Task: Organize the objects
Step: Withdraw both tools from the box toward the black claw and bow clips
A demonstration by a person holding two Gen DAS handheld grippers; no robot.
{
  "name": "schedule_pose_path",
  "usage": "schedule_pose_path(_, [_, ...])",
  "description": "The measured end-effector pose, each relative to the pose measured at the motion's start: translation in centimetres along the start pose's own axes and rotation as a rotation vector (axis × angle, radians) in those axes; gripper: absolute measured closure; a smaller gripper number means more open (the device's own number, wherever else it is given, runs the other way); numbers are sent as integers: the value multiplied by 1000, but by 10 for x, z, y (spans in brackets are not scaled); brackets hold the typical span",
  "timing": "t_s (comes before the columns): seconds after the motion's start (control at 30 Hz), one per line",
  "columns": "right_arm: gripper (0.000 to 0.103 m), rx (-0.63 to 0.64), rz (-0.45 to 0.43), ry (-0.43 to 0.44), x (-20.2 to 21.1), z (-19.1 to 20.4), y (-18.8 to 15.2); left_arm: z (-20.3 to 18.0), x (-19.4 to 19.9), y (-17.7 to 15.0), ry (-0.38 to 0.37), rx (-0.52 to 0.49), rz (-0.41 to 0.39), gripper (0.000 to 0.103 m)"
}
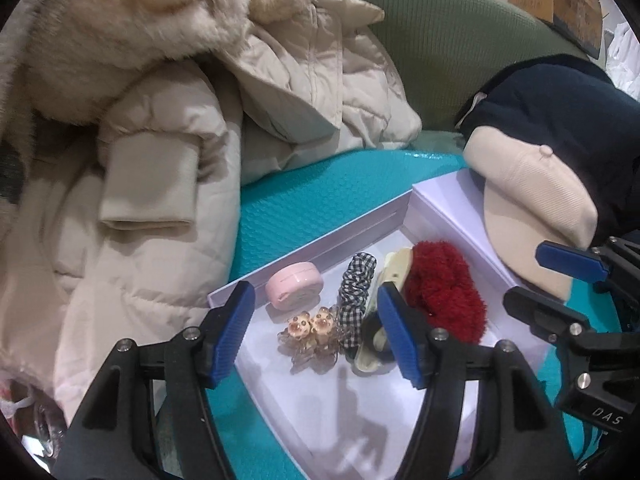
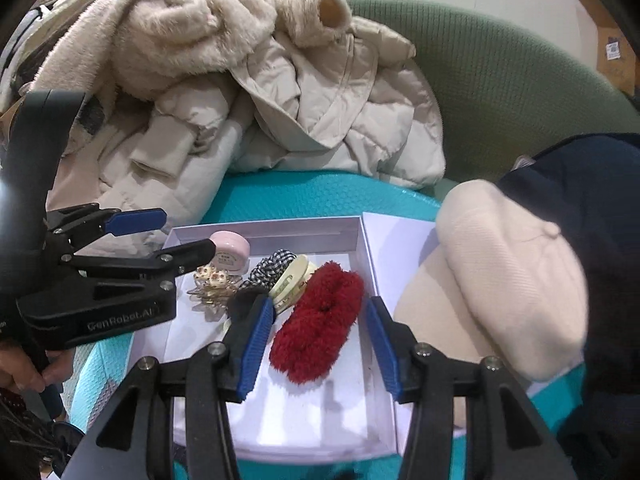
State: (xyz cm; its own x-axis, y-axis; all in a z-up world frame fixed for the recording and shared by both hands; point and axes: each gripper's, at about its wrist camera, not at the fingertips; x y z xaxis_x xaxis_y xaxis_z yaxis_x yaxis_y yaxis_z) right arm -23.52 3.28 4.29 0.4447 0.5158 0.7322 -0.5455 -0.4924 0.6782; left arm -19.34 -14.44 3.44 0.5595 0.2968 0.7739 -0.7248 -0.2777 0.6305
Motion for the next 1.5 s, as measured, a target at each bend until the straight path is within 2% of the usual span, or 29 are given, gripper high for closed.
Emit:
schedule_pose_path(0.5, [54,33,-79,-16,107,24,-3,-14,115,-12,-9,-4,-85,40])
schedule_pose_path(1.03, [54,49,-128,-40,206,48,-32,-44,230,-48,-18,-16,-149,38])
schedule_pose_path(1.27, [54,40,-151,-64,246,55,-55,-61,269,-71,-29,-39,-177,35])
schedule_pose_path(1.5, [54,32,-131,-73,256,60,-84,-74,282,-101,-37,-63,-164,34])
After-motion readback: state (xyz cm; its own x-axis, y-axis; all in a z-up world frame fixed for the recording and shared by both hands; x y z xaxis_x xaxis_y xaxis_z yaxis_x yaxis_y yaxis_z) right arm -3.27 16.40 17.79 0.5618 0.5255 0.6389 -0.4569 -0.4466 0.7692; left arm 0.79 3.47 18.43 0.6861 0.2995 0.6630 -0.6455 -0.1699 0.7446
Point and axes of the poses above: each gripper's, at about its wrist camera, not at the fingertips, and x roughly against the way its jaws point, z to its left, y to its top, and after that the axes turned 1 degree about y, right-handed
